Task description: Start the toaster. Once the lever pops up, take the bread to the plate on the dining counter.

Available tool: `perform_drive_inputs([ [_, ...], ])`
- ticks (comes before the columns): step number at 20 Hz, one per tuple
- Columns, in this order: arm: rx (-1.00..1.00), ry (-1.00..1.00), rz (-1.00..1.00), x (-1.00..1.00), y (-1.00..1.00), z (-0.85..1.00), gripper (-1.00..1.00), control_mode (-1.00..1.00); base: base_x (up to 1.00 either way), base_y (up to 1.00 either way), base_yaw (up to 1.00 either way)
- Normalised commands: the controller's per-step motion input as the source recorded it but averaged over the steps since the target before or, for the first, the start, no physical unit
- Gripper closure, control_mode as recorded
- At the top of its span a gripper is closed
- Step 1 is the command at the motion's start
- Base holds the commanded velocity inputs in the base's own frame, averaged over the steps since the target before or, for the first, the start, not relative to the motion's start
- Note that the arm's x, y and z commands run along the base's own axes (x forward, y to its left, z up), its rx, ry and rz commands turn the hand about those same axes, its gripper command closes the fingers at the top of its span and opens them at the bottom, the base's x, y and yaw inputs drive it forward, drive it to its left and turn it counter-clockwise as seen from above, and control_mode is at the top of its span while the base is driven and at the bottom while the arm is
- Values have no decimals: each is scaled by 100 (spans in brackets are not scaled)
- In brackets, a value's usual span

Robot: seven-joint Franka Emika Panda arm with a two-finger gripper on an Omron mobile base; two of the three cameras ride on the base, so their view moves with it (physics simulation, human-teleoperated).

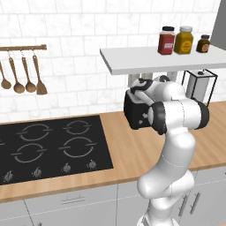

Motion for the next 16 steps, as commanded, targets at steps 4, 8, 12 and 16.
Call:
perform_drive_inputs([
  [4, 0, 0, 0, 0, 0, 0, -100, -100, 0, 0, 0],
  [8, 0, 0, 0, 0, 0, 0, -100, -100, 0, 0, 0],
  [12, 0, 0, 0, 0, 0, 0, -100, -100, 0, 0, 0],
  [16, 0, 0, 0, 0, 0, 0, -100, -100, 0, 0, 0],
])
